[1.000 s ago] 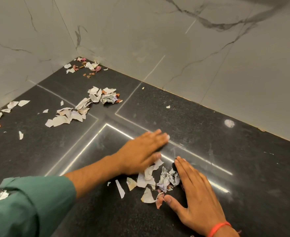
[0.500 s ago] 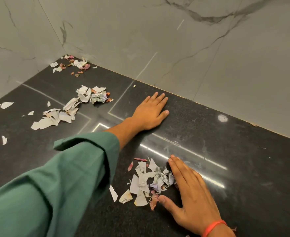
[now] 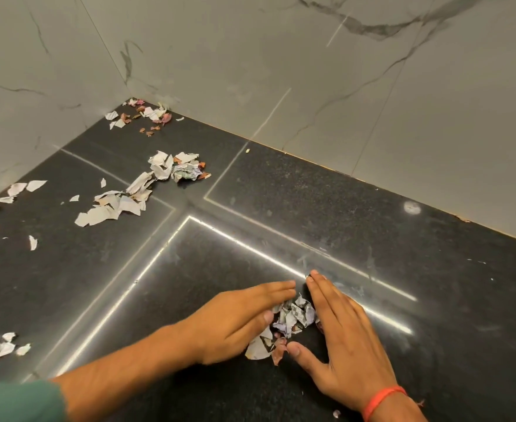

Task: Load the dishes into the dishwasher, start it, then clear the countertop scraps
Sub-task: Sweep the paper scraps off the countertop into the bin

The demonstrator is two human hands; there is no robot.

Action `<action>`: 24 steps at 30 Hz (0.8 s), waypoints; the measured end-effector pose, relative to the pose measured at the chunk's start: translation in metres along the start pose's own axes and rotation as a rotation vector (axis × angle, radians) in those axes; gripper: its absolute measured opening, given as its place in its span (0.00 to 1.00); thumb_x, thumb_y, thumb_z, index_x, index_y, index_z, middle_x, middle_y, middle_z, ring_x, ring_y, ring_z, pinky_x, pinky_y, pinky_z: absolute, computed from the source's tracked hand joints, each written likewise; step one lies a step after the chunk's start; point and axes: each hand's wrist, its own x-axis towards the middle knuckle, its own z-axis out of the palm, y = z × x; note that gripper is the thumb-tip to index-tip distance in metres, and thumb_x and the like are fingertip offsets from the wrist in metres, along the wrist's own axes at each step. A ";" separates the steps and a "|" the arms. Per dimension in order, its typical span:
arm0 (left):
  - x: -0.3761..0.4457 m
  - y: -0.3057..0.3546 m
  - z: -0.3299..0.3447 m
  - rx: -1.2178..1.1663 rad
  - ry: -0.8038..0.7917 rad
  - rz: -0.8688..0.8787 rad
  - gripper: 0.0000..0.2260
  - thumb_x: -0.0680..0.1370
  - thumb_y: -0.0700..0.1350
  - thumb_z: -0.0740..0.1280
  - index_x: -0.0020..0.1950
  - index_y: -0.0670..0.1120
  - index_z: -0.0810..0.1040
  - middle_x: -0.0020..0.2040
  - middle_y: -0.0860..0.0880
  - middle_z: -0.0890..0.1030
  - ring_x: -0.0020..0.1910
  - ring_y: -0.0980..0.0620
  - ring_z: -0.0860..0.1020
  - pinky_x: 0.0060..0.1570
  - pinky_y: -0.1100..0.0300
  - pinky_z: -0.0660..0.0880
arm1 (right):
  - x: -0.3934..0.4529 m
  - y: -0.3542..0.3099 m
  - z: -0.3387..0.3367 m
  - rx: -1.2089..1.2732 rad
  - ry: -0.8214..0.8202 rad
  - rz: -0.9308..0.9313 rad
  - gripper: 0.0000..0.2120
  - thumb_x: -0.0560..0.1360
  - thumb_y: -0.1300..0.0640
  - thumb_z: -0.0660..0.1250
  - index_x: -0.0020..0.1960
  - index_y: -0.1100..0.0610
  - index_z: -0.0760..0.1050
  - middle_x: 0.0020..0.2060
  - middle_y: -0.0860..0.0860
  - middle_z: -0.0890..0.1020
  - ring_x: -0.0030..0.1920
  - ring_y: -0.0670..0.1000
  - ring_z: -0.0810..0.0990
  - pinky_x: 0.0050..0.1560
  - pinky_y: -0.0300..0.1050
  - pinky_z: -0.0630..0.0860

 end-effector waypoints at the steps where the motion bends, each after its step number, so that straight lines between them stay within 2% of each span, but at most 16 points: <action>1: -0.010 -0.001 0.000 -0.024 0.054 -0.025 0.21 0.87 0.46 0.55 0.81 0.49 0.65 0.81 0.57 0.63 0.81 0.59 0.58 0.80 0.54 0.58 | 0.000 0.000 -0.001 -0.002 0.000 -0.001 0.47 0.73 0.21 0.47 0.82 0.46 0.39 0.80 0.38 0.41 0.79 0.38 0.40 0.79 0.44 0.46; 3: -0.030 -0.014 -0.003 -0.025 0.269 -0.139 0.20 0.86 0.49 0.55 0.79 0.51 0.68 0.80 0.58 0.66 0.80 0.59 0.60 0.80 0.51 0.58 | 0.001 0.000 0.000 -0.002 -0.004 -0.007 0.47 0.73 0.21 0.48 0.82 0.47 0.41 0.81 0.39 0.43 0.80 0.40 0.42 0.79 0.45 0.47; 5: -0.044 -0.033 -0.007 -0.023 0.515 -0.360 0.22 0.85 0.55 0.53 0.78 0.54 0.69 0.79 0.60 0.66 0.80 0.62 0.58 0.80 0.46 0.59 | 0.000 0.001 0.001 -0.002 -0.003 -0.012 0.47 0.74 0.21 0.48 0.83 0.48 0.44 0.81 0.41 0.45 0.80 0.41 0.44 0.79 0.47 0.50; 7: -0.047 -0.045 -0.007 0.035 0.619 -0.532 0.24 0.84 0.58 0.51 0.79 0.53 0.67 0.79 0.60 0.63 0.80 0.63 0.56 0.80 0.45 0.58 | 0.000 0.001 0.001 0.000 -0.007 -0.006 0.48 0.74 0.21 0.47 0.83 0.49 0.44 0.82 0.41 0.46 0.81 0.42 0.45 0.80 0.48 0.51; 10: -0.029 -0.033 0.010 0.199 0.492 -0.469 0.27 0.85 0.59 0.48 0.82 0.51 0.63 0.82 0.56 0.62 0.82 0.60 0.52 0.81 0.47 0.55 | 0.000 0.001 0.002 0.004 0.000 -0.012 0.48 0.73 0.21 0.47 0.83 0.48 0.44 0.82 0.41 0.47 0.81 0.43 0.47 0.79 0.51 0.54; 14: 0.000 0.008 0.046 0.262 0.302 -0.257 0.27 0.86 0.58 0.46 0.84 0.50 0.57 0.83 0.53 0.58 0.82 0.59 0.47 0.82 0.53 0.51 | 0.001 0.002 0.005 0.012 0.023 -0.026 0.46 0.75 0.22 0.48 0.83 0.50 0.47 0.82 0.42 0.49 0.81 0.43 0.49 0.79 0.52 0.57; 16: 0.007 0.018 0.060 0.231 0.276 -0.166 0.25 0.87 0.54 0.48 0.83 0.48 0.58 0.83 0.52 0.60 0.83 0.58 0.49 0.81 0.53 0.53 | 0.000 0.004 0.007 0.040 0.054 -0.040 0.45 0.76 0.24 0.49 0.83 0.51 0.49 0.82 0.43 0.51 0.80 0.42 0.50 0.78 0.50 0.57; 19: 0.007 0.032 0.073 0.051 0.261 -0.048 0.24 0.86 0.47 0.54 0.82 0.46 0.61 0.82 0.51 0.63 0.81 0.58 0.57 0.80 0.52 0.59 | 0.000 0.007 0.009 0.117 0.123 -0.055 0.45 0.76 0.25 0.52 0.82 0.53 0.53 0.81 0.45 0.57 0.80 0.44 0.56 0.77 0.47 0.59; 21: 0.003 0.038 0.073 -0.118 0.310 -0.034 0.22 0.85 0.45 0.56 0.81 0.47 0.65 0.80 0.51 0.67 0.80 0.57 0.62 0.77 0.50 0.64 | 0.000 0.009 0.009 0.165 0.152 -0.058 0.45 0.76 0.25 0.52 0.82 0.54 0.55 0.80 0.46 0.60 0.79 0.45 0.59 0.76 0.47 0.61; 24: 0.001 0.029 0.064 -0.155 0.604 -0.179 0.19 0.85 0.46 0.57 0.76 0.47 0.72 0.74 0.49 0.74 0.77 0.52 0.68 0.73 0.46 0.69 | -0.001 0.010 0.009 0.180 0.160 -0.053 0.45 0.76 0.25 0.51 0.81 0.54 0.57 0.79 0.48 0.62 0.78 0.46 0.60 0.76 0.47 0.61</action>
